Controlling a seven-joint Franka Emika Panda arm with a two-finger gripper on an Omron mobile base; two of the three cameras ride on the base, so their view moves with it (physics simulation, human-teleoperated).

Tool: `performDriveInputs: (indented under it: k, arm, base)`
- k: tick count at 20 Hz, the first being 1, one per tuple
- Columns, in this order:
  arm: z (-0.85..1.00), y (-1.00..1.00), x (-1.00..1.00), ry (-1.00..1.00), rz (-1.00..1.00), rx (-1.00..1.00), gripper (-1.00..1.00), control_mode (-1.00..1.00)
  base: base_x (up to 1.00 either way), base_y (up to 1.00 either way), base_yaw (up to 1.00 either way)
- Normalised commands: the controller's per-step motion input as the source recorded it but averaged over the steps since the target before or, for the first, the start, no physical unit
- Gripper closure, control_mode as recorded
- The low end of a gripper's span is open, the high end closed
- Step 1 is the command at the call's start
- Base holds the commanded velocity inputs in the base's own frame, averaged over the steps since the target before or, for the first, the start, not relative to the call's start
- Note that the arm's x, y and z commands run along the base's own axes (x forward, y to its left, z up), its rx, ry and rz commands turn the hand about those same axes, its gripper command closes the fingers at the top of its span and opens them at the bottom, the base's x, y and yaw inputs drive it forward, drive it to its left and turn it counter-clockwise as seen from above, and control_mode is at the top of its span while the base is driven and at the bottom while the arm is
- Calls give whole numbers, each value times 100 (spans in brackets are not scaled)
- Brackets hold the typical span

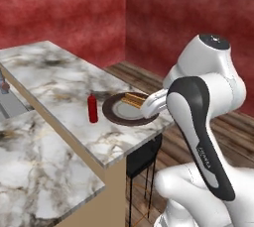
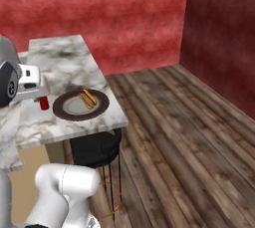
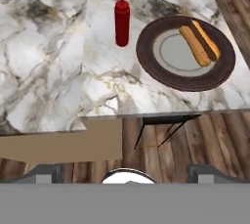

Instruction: Move the hot dog bun to the plate on the dining table and place the condiment next to that plate. Then navigate to the fridge and take the sausage and place it on the plate as well.

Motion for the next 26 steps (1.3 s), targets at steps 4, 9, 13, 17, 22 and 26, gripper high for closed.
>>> performDriveInputs:
  k: [4,9,13,17,22,26]
  arm:
    - [0,0,0,0,0,0,-100,100]
    - [0,0,0,0,0,0,-100,100]
    - [0,0,0,0,0,0,-100,100]
    - [0,0,0,0,0,0,-100,100]
    - [0,0,0,0,0,0,-100,100]
    - [0,0,0,0,0,0,-100,100]
  base:
    - [1,-85,-25]
    - [16,-100,-45]
    - [9,-100,-73]
    - [4,-81,-85]
    - [0,-55,-92]
    - [0,-31,-95]
